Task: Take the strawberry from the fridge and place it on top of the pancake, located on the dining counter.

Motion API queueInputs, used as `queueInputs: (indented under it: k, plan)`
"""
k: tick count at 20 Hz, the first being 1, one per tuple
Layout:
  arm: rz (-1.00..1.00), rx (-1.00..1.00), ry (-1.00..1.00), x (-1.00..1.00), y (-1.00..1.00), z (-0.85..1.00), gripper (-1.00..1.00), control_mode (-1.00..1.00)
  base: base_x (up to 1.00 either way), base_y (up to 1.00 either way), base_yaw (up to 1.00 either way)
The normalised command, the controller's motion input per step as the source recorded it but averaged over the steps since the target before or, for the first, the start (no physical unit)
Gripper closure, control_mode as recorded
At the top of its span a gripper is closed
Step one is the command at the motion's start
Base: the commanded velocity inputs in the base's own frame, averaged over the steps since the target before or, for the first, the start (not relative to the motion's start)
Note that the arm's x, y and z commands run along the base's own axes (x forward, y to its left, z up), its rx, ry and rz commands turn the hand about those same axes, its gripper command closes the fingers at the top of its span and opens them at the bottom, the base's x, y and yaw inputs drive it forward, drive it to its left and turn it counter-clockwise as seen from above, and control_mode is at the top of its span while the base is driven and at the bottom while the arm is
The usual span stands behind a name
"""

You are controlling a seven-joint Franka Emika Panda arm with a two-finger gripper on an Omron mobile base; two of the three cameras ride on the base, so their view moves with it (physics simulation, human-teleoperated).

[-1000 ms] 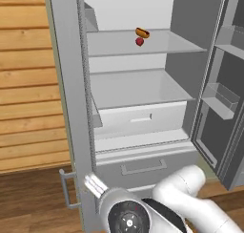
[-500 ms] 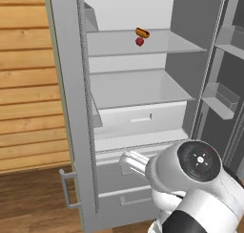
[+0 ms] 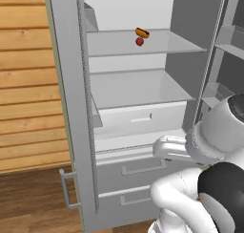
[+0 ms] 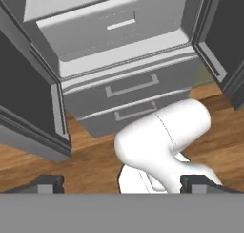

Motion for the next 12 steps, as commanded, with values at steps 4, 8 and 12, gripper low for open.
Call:
queueInputs:
  k: [4, 8, 12]
  plan:
    - [0.22, -0.08, -0.07, 0.0, -0.66, 0.2, -1.0, -1.0, 0.0, 0.0, 0.0]
    - [0.03, 0.02, -0.09, 0.03, -0.16, 0.28, -1.0, -1.0, 0.0, 0.0, 0.0]
    - [0.0, 0.0, -0.25, 0.06, 0.0, 0.35, -1.0, -1.0, 0.0, 0.0, 0.0]
